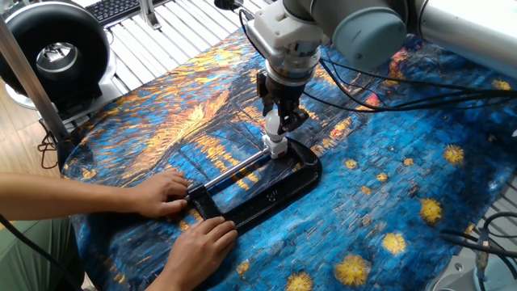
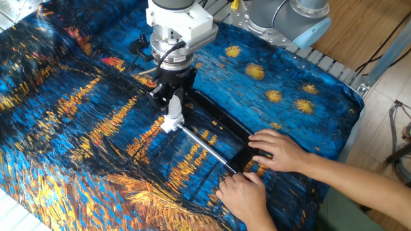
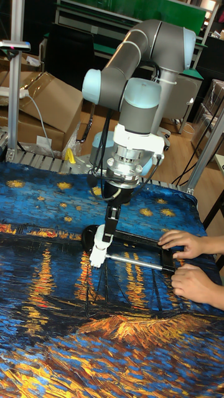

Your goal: Install the light bulb by rotating it

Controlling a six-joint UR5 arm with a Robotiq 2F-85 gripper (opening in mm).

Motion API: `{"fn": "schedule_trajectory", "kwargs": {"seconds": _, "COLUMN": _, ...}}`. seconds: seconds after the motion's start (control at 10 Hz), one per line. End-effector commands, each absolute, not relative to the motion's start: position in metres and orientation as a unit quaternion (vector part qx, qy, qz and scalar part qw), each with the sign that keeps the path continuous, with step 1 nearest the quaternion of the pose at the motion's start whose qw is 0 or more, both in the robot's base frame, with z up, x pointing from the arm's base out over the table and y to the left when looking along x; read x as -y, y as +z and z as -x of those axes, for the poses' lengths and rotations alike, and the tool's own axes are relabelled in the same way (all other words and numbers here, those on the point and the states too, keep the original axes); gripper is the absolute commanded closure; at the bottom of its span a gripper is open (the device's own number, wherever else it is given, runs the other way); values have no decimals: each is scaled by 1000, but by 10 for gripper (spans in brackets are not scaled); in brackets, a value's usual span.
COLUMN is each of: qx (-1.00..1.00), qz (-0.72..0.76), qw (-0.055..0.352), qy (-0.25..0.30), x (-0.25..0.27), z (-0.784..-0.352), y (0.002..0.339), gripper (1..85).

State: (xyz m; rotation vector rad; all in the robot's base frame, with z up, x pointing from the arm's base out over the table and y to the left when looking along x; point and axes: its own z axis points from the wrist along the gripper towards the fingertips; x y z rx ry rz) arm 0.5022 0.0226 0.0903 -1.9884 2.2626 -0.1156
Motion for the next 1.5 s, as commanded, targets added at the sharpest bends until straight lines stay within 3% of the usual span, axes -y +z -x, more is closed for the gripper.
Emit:
{"fn": "schedule_trajectory", "kwargs": {"seconds": 0.0, "qx": -776, "qz": 626, "qw": 70, "qy": -26, "x": -25, "z": -498, "y": 91, "gripper": 543}}
{"fn": "schedule_trajectory", "kwargs": {"seconds": 0.3, "qx": -812, "qz": 579, "qw": 67, "qy": -18, "x": -25, "z": -494, "y": 91, "gripper": 617}}
{"fn": "schedule_trajectory", "kwargs": {"seconds": 1.0, "qx": -892, "qz": 444, "qw": 78, "qy": 28, "x": -38, "z": -494, "y": 90, "gripper": 650}}
{"fn": "schedule_trajectory", "kwargs": {"seconds": 1.4, "qx": -915, "qz": 393, "qw": 89, "qy": 24, "x": -28, "z": -506, "y": 89, "gripper": 653}}
